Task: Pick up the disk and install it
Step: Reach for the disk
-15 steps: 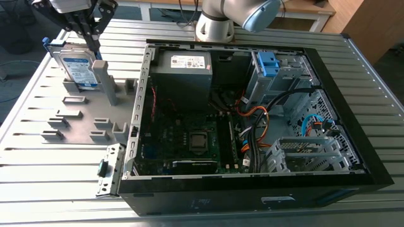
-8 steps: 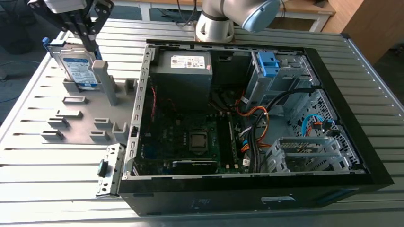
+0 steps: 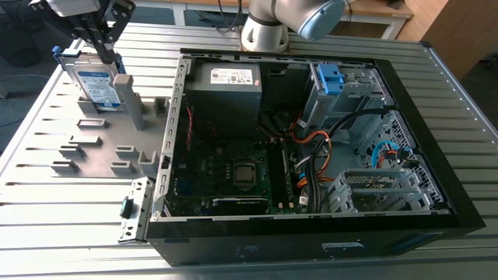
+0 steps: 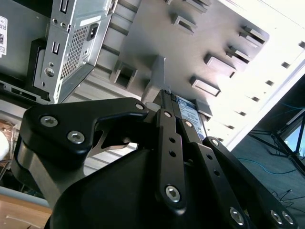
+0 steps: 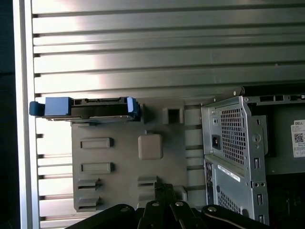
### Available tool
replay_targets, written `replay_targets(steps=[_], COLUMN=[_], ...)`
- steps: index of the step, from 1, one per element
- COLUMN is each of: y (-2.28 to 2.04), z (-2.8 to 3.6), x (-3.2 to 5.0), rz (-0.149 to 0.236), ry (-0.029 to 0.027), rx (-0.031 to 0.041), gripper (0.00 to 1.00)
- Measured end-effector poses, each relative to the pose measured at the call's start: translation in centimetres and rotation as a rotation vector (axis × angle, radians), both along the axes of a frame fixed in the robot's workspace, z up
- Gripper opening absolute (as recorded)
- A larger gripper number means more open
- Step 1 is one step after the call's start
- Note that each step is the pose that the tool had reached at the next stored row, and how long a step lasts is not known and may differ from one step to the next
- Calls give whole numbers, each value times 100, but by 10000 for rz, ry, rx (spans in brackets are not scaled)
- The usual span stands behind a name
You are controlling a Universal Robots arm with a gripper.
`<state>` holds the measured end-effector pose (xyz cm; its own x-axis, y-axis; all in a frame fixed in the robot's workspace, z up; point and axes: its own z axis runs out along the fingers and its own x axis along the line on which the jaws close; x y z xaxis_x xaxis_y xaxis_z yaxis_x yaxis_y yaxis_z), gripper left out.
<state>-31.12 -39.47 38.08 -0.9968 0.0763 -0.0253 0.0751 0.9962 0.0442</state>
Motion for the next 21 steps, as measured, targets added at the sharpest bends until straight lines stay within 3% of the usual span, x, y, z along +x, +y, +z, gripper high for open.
replay_targets(steps=[21], y=[0], z=[-17], x=[-170], rz=[1], ry=[0], rx=[0], gripper=[11])
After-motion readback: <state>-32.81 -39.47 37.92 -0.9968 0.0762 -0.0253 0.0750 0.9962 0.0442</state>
